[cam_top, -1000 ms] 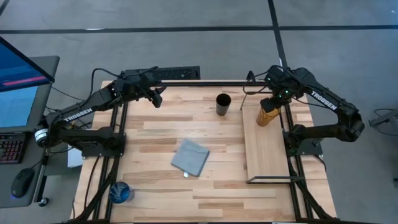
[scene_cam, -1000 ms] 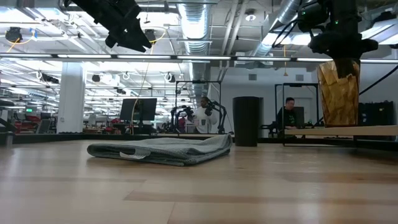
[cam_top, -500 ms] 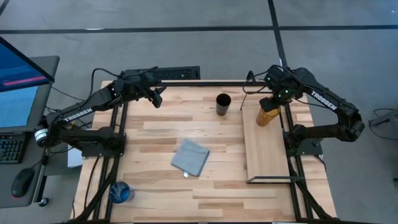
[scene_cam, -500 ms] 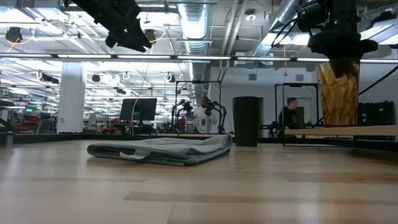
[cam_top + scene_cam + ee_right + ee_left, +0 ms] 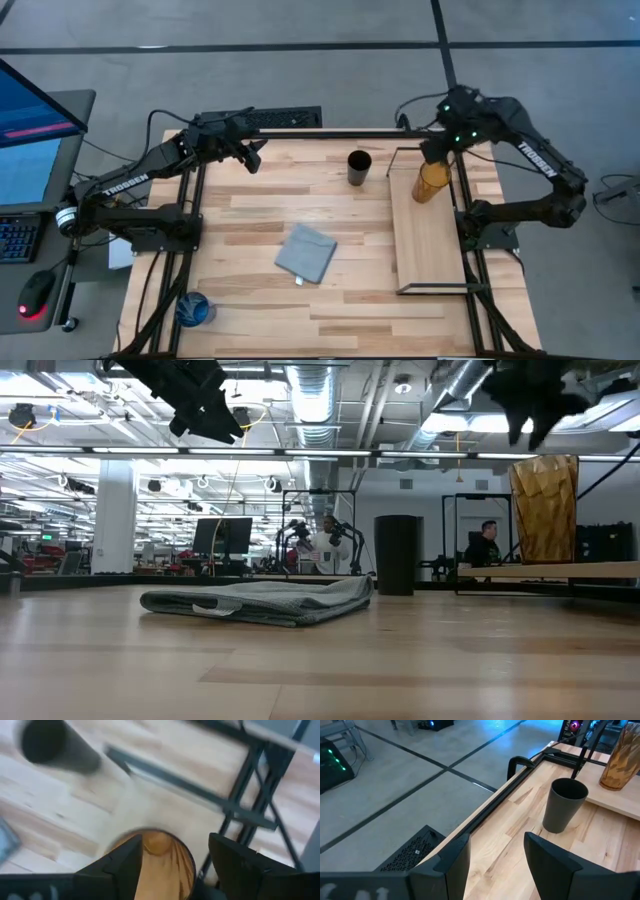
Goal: Stack small to large cups/mugs on shelf
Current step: Put the black cup on the shelf
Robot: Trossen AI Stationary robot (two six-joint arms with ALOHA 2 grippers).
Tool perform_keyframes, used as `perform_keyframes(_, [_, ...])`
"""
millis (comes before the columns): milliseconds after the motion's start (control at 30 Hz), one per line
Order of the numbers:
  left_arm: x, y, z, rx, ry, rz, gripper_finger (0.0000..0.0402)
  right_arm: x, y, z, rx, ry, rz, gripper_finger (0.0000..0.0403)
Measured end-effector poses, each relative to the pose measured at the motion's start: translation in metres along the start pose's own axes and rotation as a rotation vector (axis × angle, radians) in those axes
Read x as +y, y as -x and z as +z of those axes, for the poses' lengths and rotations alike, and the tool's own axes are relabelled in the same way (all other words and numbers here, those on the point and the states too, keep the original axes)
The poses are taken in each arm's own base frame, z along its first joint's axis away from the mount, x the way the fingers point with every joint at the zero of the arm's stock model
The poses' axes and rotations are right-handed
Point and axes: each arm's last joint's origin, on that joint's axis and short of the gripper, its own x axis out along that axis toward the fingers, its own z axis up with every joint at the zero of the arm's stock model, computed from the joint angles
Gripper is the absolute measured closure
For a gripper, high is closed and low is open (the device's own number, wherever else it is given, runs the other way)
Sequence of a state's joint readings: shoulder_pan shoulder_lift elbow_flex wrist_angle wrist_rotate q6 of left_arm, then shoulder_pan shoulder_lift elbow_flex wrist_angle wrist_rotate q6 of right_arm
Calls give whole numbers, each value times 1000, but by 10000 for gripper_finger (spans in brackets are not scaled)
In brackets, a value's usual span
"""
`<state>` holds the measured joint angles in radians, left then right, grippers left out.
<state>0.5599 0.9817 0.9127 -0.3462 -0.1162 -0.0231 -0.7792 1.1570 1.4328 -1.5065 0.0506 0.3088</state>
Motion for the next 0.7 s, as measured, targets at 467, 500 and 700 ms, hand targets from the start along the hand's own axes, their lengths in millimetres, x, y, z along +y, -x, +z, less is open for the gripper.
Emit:
perform_keyframes(467, [0,0,-1,8,-1,0,223,32,37,35,-431,33,214,154])
perform_keyframes(500, [0,0,-1,10,-1,0,223,35,35,37,-434,40,220,154])
perform_keyframes(700, [0,0,-1,9,-1,0,223,59,13,51,-366,105,252,154])
